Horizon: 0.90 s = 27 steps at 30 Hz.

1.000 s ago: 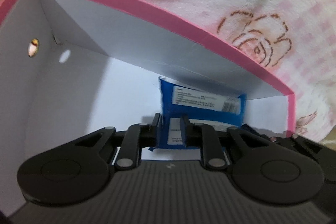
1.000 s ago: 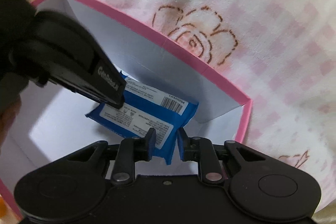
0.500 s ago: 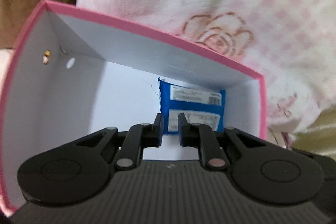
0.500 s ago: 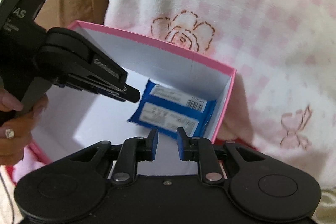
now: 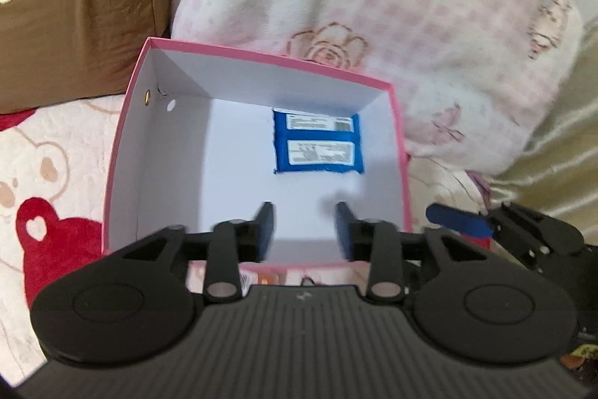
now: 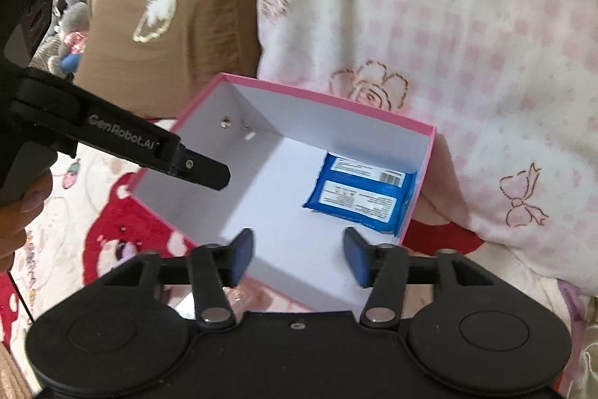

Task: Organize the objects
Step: 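Lower the wet-wipe pack into the pink box and open the right gripper, then withdraw the right tool and move it toward the purple plush toy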

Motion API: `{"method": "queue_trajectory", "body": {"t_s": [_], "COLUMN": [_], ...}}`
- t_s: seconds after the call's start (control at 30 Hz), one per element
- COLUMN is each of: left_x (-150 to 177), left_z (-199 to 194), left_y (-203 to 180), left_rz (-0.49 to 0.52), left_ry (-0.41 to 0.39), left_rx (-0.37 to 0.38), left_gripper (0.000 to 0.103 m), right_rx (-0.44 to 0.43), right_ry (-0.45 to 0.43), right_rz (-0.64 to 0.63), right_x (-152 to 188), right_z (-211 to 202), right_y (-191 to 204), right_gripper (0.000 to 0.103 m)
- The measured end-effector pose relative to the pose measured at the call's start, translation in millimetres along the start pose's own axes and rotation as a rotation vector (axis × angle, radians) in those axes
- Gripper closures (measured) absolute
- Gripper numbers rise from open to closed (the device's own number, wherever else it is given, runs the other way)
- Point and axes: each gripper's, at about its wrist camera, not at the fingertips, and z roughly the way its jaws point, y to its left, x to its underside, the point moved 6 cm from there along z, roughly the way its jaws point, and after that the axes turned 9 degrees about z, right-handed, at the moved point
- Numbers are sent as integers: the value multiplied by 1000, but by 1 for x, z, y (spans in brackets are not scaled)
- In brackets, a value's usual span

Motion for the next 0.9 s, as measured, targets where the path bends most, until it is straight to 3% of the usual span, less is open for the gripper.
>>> {"method": "queue_trajectory", "body": {"t_s": [0.13, 0.33, 0.63, 0.9], "left_x": [12, 33, 63, 92], "left_z": [-23, -52, -92, -119], "left_y": [-13, -23, -20, -7], "left_rz": [52, 92, 117, 127], "left_ry": [15, 23, 2, -40], "left_rx": [0, 6, 16, 31], "left_gripper": [44, 29, 10, 4], "right_rx": [-14, 28, 26, 33], "right_ry": [-38, -70, -72, -58], "right_rz": [-37, -119, -142, -175], "right_x": [9, 20, 37, 55], "right_z": [-24, -47, -77, -91], "right_y": [15, 37, 57, 75], "right_gripper": [14, 12, 9, 4]}}
